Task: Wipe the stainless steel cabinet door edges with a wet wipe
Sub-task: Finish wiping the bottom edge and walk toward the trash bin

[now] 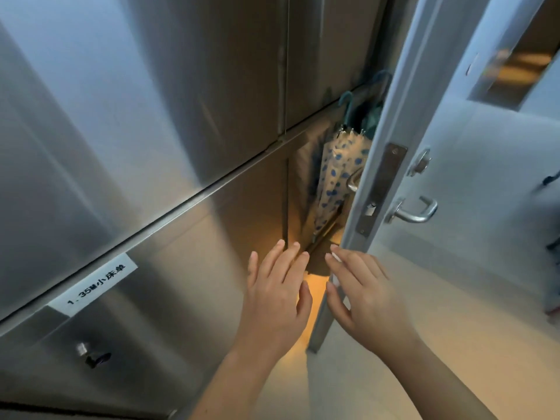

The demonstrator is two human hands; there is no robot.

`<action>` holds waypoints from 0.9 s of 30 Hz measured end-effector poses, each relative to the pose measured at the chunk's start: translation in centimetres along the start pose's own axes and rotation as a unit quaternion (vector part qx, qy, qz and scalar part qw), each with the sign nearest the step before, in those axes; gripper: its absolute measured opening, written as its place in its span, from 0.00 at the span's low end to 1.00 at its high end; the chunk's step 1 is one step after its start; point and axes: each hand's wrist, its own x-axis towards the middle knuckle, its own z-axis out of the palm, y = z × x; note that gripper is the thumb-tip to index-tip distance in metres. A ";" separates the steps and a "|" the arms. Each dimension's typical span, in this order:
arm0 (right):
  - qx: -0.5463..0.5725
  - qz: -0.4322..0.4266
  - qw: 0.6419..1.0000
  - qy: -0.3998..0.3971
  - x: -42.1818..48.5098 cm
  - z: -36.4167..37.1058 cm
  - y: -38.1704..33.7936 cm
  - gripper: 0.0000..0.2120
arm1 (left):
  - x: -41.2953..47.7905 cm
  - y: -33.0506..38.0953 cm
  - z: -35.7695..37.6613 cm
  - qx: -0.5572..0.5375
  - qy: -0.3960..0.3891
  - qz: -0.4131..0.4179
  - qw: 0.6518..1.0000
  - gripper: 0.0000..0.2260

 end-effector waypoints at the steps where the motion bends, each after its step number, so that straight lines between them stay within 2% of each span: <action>1: -0.009 0.013 1.000 0.007 -0.3 -0.1 -1.1 0.17 | -0.4 -0.6 -0.5 -0.006 -0.002 0.012 1.000 0.16; 7: -0.087 0.096 0.991 0.035 -2.3 -0.8 -7.6 0.17 | -3.4 -4.2 -3.5 -0.053 -0.020 0.073 0.996 0.16; 13: -0.157 0.166 0.973 0.033 -5.5 -2.6 -11.5 0.17 | -5.7 -3.7 -4.7 -0.111 -0.039 0.141 0.983 0.17; 20: -0.225 0.237 0.943 0.059 -10.4 -7.3 -13.2 0.16 | -7.7 1.5 -4.8 -0.176 -0.063 0.227 0.956 0.19; 27: -0.293 0.313 0.900 0.073 -17.6 -13.6 -14.5 0.17 | -11.4 9.7 -4.3 -0.226 -0.075 0.324 0.916 0.18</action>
